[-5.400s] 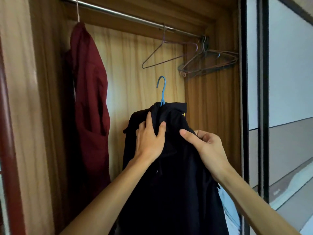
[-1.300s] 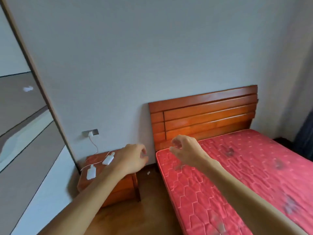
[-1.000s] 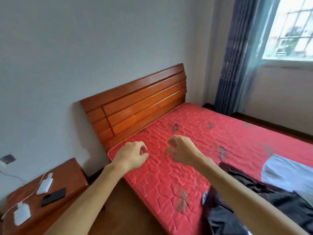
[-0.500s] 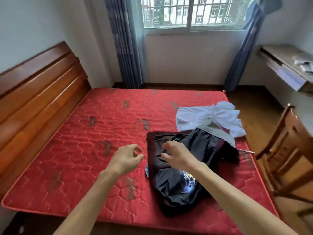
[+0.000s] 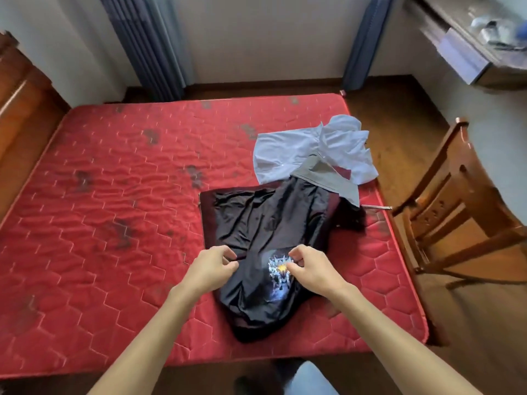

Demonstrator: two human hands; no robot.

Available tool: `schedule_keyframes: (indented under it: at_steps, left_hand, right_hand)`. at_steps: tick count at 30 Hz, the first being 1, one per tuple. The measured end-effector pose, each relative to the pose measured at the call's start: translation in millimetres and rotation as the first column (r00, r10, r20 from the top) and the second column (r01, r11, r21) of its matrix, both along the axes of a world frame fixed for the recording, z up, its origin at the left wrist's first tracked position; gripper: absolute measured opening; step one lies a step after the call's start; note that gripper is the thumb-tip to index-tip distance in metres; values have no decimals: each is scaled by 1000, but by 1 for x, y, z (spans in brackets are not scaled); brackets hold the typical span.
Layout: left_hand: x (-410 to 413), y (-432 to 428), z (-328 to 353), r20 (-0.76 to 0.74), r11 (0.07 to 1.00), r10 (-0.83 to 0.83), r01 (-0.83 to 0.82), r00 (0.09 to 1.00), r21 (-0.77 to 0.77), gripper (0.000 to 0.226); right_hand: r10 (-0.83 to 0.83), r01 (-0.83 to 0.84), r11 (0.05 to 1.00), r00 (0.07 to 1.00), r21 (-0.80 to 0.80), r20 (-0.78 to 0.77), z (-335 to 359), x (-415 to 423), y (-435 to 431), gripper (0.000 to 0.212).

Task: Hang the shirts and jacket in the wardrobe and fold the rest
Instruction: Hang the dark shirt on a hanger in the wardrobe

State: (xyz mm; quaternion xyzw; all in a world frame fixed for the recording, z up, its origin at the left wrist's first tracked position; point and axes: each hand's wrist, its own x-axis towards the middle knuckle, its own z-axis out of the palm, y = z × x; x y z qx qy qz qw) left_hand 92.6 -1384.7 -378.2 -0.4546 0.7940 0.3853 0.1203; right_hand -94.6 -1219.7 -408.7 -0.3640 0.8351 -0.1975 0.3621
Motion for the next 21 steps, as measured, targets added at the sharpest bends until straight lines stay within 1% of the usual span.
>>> schedule_keyframes:
  at_steps: [2, 6, 10, 13, 17, 21]
  left_hand:
    - [-12, -3, -19, 34, 999, 37, -38, 999, 30, 13]
    - [-23, 0, -69, 89, 983, 146, -154, 985, 98, 17]
    - [-19, 22, -134, 172, 935, 206, -245, 963, 255, 16]
    - [-11, 44, -188, 221, 866, 250, -320, 943, 385, 14]
    - [-1, 68, -255, 282, 726, 382, -474, 880, 497, 13]
    - [11, 85, -318, 360, 589, 456, -579, 814, 563, 11]
  right_hand:
    - [-45, 43, 998, 998, 44, 53, -22, -14, 2, 33]
    - [-155, 129, 978, 976, 164, 156, -67, -28, 8, 29]
    - [-290, 226, 938, 927, 265, 238, -117, -22, 19, 25]
    - [-394, 283, 890, 872, 358, 290, -167, -5, 26, 17]
    - [-475, 316, 844, 814, 433, 333, -246, 23, 35, 3]
    - [-535, 351, 813, 766, 465, 356, -302, 47, 36, 5]
